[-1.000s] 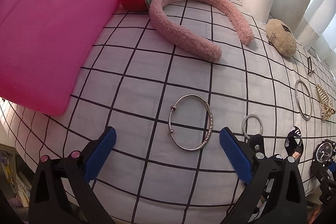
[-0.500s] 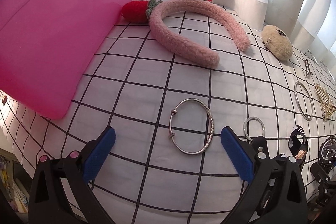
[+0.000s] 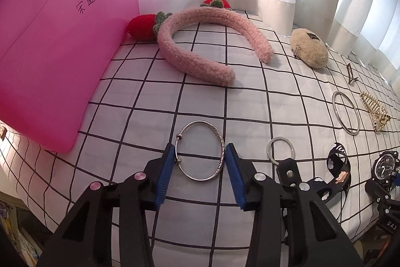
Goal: Organize jewelry
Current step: 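Grasp the silver bangle with the left tool while the right tool grasps the black watch, then carry the bangle and watch in both tools over the pink tub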
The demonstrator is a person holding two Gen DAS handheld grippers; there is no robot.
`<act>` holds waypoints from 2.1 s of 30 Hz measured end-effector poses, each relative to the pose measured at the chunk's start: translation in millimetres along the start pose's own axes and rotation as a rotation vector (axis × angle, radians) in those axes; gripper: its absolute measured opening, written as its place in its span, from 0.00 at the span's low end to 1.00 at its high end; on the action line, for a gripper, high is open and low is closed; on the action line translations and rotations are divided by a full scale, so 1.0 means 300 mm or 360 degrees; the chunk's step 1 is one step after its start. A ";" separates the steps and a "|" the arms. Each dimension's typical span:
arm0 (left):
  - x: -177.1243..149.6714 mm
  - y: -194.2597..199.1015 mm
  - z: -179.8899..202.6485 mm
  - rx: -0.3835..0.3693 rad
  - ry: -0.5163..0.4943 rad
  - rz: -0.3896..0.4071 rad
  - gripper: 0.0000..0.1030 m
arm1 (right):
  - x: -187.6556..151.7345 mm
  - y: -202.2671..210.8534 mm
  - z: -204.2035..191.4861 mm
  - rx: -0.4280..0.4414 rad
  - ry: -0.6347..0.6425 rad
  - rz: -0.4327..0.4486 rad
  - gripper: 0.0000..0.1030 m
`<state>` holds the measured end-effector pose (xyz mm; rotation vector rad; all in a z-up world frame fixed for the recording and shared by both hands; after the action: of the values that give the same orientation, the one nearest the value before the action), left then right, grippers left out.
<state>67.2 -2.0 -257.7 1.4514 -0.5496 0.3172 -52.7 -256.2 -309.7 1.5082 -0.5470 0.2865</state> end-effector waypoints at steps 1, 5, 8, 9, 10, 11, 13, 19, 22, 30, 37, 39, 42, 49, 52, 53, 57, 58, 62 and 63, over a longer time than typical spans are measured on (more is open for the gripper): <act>0.000 0.002 -0.002 -0.0006 0.0005 0.0001 0.40 | 0.000 0.000 0.000 0.0006 0.0003 -0.0005 0.63; 0.014 -0.015 -0.004 -0.0012 0.0021 -0.0024 0.39 | -0.001 0.003 0.003 0.0031 -0.0002 0.0006 0.63; 0.018 -0.013 -0.009 -0.0021 0.0035 -0.0032 0.39 | 0.001 0.011 0.012 0.0056 -0.0038 0.0012 0.62; 0.021 -0.009 -0.009 -0.0019 0.0036 -0.0029 0.39 | 0.003 0.017 0.014 0.0060 -0.0039 0.0019 0.62; 0.024 -0.003 -0.009 -0.0021 0.0036 -0.0025 0.39 | 0.008 0.023 0.013 0.0064 -0.0038 0.0027 0.62; 0.027 0.003 -0.008 -0.0023 0.0035 -0.0020 0.39 | 0.014 0.031 0.013 0.0068 -0.0035 0.0035 0.62; 0.037 0.021 -0.003 -0.0024 0.0030 -0.0003 0.39 | 0.028 0.046 0.013 0.0076 -0.0028 0.0051 0.62; 0.084 0.087 0.015 -0.0049 0.0033 0.0044 0.39 | 0.086 0.100 0.006 0.0101 -0.0012 0.0105 0.62; 0.109 0.127 0.022 -0.0056 0.0042 0.0071 0.39 | 0.122 0.136 0.000 0.0114 0.0013 0.0138 0.62; 0.178 0.262 0.026 -0.0052 0.0119 0.0176 0.39 | 0.247 0.262 -0.012 0.0174 0.0125 0.0264 0.62; 0.236 0.412 0.028 -0.0001 0.0211 0.0314 0.39 | 0.377 0.371 -0.051 0.0305 0.0277 0.0400 0.62; 0.251 0.460 0.024 0.0025 0.0245 0.0359 0.39 | 0.418 0.398 -0.075 0.0355 0.0335 0.0441 0.62; 0.274 0.527 0.010 0.0073 0.0291 0.0418 0.39 | 0.480 0.439 -0.120 0.0443 0.0411 0.0506 0.62; 0.314 0.655 -0.069 0.0179 0.0397 0.0501 0.39 | 0.594 0.494 -0.289 0.0653 0.0566 0.0605 0.62; 0.337 0.690 -0.129 0.0208 0.0438 0.0516 0.39 | 0.634 0.506 -0.381 0.0731 0.0597 0.0604 0.62; 0.349 0.697 -0.153 0.0218 0.0451 0.0520 0.39 | 0.648 0.510 -0.414 0.0748 0.0611 0.0607 0.62; 0.408 0.718 -0.258 0.0230 0.0488 0.0562 0.39 | 0.721 0.540 -0.561 0.0811 0.0655 0.0641 0.62; 0.425 0.719 -0.287 0.0234 0.0495 0.0566 0.39 | 0.747 0.547 -0.598 0.0828 0.0654 0.0643 0.62; 0.493 0.714 -0.417 0.0243 0.0522 0.0570 0.39 | 0.840 0.579 -0.772 0.0911 0.0680 0.0669 0.62; 0.514 0.705 -0.453 0.0253 0.0527 0.0572 0.39 | 0.865 0.585 -0.821 0.0912 0.0703 0.0685 0.62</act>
<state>107.7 136.2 -0.4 1.4092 -0.5209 0.8858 119.0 -42.6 -20.4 1.7856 -0.4445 1.1602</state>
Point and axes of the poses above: each gripper's, at about its wrist camera, not at the fingertips, and y roughly against the way its jaws point, z to its right, x to its top, the point moved 7 cm from there along -y, roughly the way its jaws point, and after that the axes turned 2 degrees about y, right-handed, at the moved point
